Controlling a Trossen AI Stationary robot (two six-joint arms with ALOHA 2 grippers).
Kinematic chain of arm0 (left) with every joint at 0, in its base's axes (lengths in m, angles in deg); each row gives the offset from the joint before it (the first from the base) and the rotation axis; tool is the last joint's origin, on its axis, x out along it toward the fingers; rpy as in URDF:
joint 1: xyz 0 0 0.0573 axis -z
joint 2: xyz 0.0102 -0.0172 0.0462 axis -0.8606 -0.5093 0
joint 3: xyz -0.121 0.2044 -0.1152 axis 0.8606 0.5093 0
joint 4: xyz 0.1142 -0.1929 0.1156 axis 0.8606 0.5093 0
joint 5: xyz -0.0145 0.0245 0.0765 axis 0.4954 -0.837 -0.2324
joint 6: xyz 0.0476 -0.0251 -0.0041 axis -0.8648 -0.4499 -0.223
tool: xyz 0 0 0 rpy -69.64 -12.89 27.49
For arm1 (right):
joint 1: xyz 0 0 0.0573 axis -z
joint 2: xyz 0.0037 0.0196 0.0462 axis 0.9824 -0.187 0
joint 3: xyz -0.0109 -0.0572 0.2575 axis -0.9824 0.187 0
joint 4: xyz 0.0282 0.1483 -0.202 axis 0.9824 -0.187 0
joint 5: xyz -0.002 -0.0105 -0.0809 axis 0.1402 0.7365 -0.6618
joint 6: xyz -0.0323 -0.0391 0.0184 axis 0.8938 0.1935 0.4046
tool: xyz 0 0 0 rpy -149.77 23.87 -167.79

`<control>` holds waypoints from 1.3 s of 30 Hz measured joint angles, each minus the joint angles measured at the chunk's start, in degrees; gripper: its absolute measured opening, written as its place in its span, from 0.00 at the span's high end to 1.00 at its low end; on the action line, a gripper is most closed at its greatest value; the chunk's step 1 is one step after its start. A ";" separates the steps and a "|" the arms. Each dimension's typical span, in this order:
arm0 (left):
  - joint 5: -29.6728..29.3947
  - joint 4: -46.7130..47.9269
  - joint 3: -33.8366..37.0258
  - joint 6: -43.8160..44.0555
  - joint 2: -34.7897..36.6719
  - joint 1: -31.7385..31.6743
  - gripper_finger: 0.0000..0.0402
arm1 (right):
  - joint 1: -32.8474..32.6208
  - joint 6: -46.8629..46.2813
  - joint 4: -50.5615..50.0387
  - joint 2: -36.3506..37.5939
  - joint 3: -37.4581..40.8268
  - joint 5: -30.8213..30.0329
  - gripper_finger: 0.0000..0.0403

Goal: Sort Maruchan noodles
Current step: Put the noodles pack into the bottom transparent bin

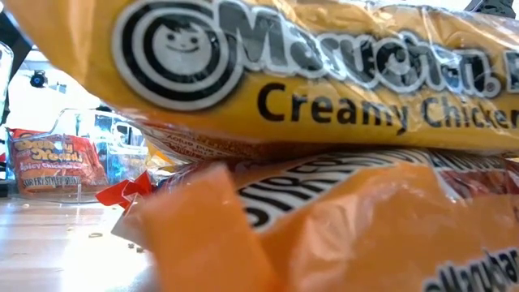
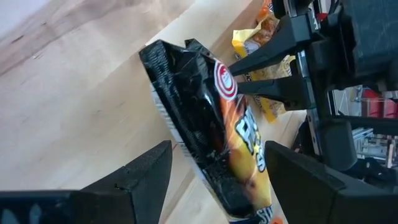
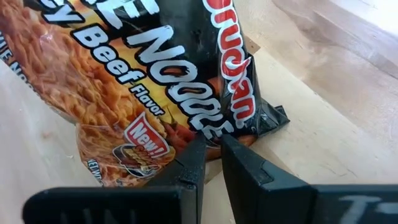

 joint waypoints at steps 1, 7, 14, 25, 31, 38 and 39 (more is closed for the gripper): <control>-0.03 -0.06 0.00 0.02 0.00 0.00 0.41 | 0.00 0.00 0.02 0.00 0.00 0.00 0.89; 0.80 -2.02 0.00 2.83 -1.67 -0.04 0.41 | 0.02 0.33 0.19 0.02 -0.04 -0.03 0.89; 2.52 -6.33 0.00 5.60 -4.13 -0.13 0.41 | 0.00 0.44 0.17 0.02 -0.07 -0.16 0.89; 2.54 -7.98 0.00 6.01 -4.11 -0.26 0.42 | 0.00 2.94 0.63 0.02 -0.07 -1.54 0.89; 2.50 -7.96 0.00 5.96 -4.11 -0.28 0.43 | 0.00 3.92 0.67 0.13 -0.12 -1.57 0.89; 2.08 -7.89 0.00 5.55 -4.11 -0.26 0.53 | 0.00 4.84 0.68 0.13 -0.15 -1.64 0.89; 2.08 -7.87 0.00 5.40 -4.11 -0.26 0.56 | 0.00 4.92 0.68 0.13 -0.15 -1.64 0.89</control>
